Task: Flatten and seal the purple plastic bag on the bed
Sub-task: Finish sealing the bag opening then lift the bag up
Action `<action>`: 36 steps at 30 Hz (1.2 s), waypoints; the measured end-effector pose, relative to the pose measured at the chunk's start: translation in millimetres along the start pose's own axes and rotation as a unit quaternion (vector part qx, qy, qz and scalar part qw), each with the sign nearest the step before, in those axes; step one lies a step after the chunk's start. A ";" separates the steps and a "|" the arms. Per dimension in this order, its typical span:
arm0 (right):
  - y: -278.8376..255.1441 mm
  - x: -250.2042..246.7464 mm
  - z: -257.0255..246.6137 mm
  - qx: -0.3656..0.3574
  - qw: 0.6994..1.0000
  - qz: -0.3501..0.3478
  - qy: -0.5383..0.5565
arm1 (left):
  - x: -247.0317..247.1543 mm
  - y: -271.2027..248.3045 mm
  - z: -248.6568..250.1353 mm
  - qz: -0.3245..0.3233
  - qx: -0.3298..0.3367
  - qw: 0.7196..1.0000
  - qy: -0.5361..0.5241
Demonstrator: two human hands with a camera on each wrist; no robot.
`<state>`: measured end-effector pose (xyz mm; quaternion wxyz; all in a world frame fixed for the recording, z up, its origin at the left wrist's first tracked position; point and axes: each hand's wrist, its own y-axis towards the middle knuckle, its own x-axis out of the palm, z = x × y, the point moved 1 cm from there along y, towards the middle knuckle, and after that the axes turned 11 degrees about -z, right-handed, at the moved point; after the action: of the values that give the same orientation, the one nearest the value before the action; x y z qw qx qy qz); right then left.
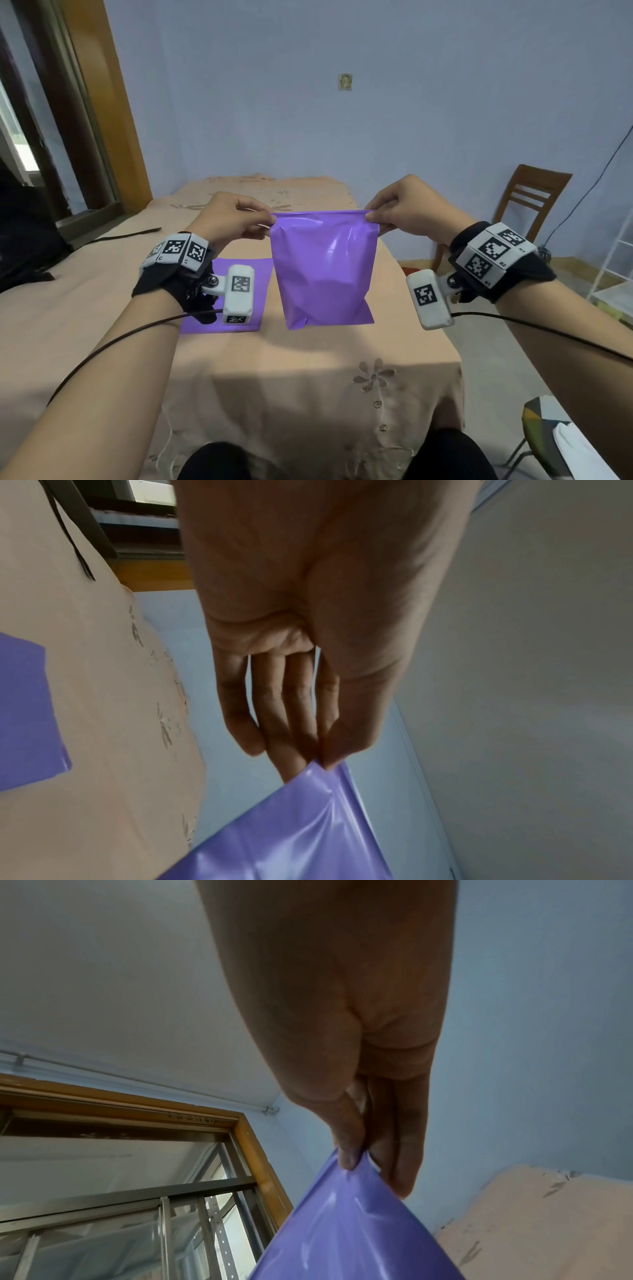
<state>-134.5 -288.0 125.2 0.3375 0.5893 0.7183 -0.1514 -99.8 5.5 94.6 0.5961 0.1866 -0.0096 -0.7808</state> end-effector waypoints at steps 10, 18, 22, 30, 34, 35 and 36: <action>41.4 41.2 75.5 0.086 0.988 -0.031 -0.127 | 25.7 39.1 -74.0 -0.018 -0.127 0.990 0.053; 101.2 57.0 111.9 0.116 0.984 -0.056 -0.123 | 24.9 90.5 -118.4 -0.022 -0.186 0.978 0.088; 121.2 65.4 132.5 0.138 0.977 -0.098 -0.131 | 26.2 108.3 -135.7 -0.052 -0.219 0.968 0.112; 143.3 72.2 168.2 0.193 0.973 -0.125 -0.025 | 26.4 129.9 -167.9 -0.066 -0.238 0.964 0.102; 153.2 77.3 175.7 0.201 0.972 -0.117 -0.015 | 27.8 141.5 -177.0 -0.063 -0.249 0.961 0.099; 155.2 79.4 176.8 0.204 0.972 -0.115 -0.018 | 28.2 144.1 -178.8 -0.066 -0.256 0.959 0.104; 157.4 81.6 178.5 0.202 0.972 -0.114 -0.021 | 28.6 145.7 -180.1 -0.073 -0.262 0.957 0.106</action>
<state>63.2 -296.2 -30.2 0.2066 0.5561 0.7281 -0.3434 83.7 -26.0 -46.4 0.5630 0.1062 0.2722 -0.7731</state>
